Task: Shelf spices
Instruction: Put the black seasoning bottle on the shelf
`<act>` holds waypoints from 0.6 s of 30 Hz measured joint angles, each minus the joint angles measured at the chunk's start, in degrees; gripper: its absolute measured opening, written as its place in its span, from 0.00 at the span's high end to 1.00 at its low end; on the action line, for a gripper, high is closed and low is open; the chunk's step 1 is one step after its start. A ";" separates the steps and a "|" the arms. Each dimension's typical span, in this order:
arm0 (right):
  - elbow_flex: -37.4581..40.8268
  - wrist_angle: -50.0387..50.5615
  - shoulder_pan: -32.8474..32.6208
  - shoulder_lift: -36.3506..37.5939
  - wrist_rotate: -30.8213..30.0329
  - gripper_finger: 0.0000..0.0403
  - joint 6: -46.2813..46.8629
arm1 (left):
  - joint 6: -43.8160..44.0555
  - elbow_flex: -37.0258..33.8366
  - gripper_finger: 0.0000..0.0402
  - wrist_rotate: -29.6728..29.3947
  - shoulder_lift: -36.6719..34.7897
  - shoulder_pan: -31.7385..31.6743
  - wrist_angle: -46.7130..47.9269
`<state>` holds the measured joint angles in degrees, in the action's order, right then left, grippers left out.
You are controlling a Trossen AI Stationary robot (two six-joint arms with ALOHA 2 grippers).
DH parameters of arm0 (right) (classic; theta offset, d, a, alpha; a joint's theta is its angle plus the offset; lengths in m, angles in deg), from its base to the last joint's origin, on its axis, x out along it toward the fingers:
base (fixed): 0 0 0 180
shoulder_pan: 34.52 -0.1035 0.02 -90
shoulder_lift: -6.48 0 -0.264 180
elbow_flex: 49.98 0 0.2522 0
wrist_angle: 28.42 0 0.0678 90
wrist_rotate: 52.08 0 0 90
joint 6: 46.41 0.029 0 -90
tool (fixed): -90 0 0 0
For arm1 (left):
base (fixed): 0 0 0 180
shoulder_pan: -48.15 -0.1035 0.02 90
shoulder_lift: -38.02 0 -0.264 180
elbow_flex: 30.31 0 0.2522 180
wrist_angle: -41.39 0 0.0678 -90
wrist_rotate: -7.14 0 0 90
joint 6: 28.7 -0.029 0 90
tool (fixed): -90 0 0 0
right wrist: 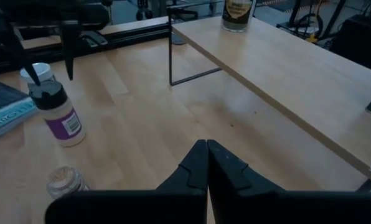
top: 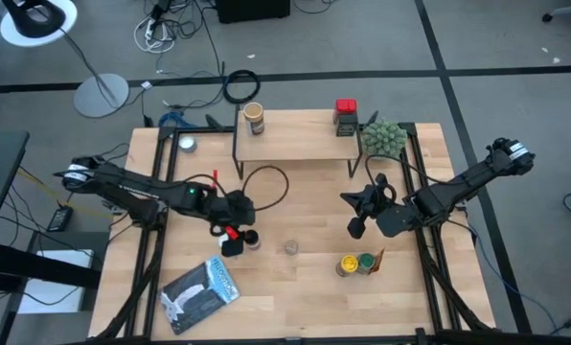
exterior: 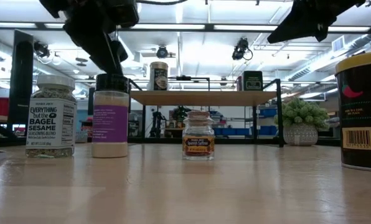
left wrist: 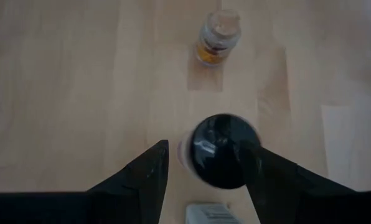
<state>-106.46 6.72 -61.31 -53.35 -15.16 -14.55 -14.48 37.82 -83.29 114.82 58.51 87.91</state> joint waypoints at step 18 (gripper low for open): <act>0.00 -0.25 0.00 0.00 0.17 1.00 -0.57 | 1.16 0.40 0.50 0.05 0.52 1.39 -0.03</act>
<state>-106.46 6.47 -61.31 -53.35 -14.98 -15.12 -13.32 38.22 -83.23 115.34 59.90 87.88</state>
